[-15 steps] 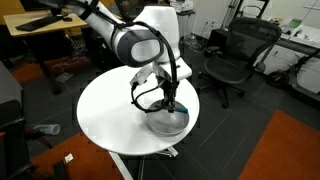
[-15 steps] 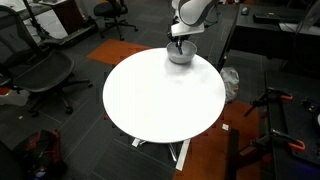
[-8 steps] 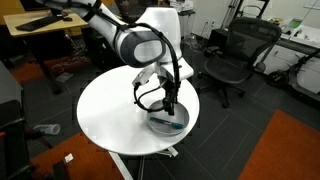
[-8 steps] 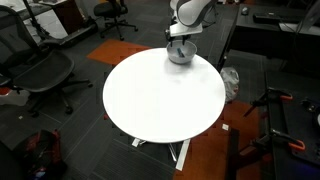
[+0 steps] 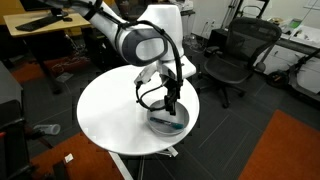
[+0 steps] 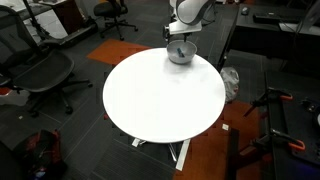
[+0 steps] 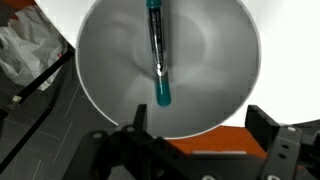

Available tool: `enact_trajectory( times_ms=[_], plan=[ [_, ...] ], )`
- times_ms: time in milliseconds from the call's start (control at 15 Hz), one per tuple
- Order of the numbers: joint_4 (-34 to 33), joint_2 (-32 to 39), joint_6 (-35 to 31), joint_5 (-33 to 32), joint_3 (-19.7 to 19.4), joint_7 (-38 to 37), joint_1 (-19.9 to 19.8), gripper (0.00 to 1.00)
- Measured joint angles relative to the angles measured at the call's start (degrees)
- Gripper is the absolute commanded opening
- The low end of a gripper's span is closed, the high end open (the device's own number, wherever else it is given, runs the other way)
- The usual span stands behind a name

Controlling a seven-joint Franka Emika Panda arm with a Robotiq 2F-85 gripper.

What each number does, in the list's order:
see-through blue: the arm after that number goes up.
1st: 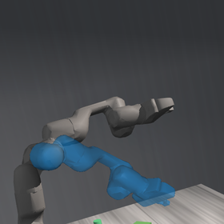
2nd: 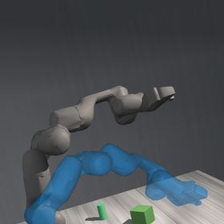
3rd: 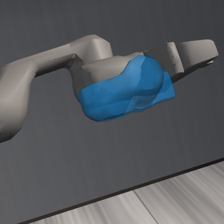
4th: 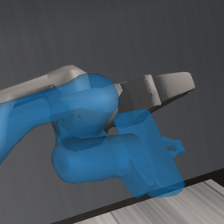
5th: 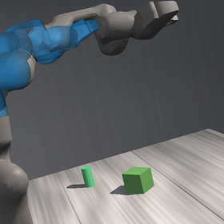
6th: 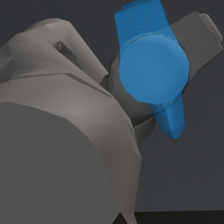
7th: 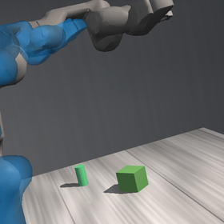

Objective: Put the marker in the bowl

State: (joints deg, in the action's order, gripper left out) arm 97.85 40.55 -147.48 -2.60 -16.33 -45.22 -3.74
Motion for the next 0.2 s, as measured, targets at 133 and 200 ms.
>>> enact_trajectory(
  times_ms=[133, 200],
  plan=[
    [0.0, 0.0, 0.0, 0.0, 0.0, 0.0, -0.1, 1.0],
    [0.0, 0.0, 0.0, 0.0, 0.0, 0.0, -0.2, 1.0]
  ],
)
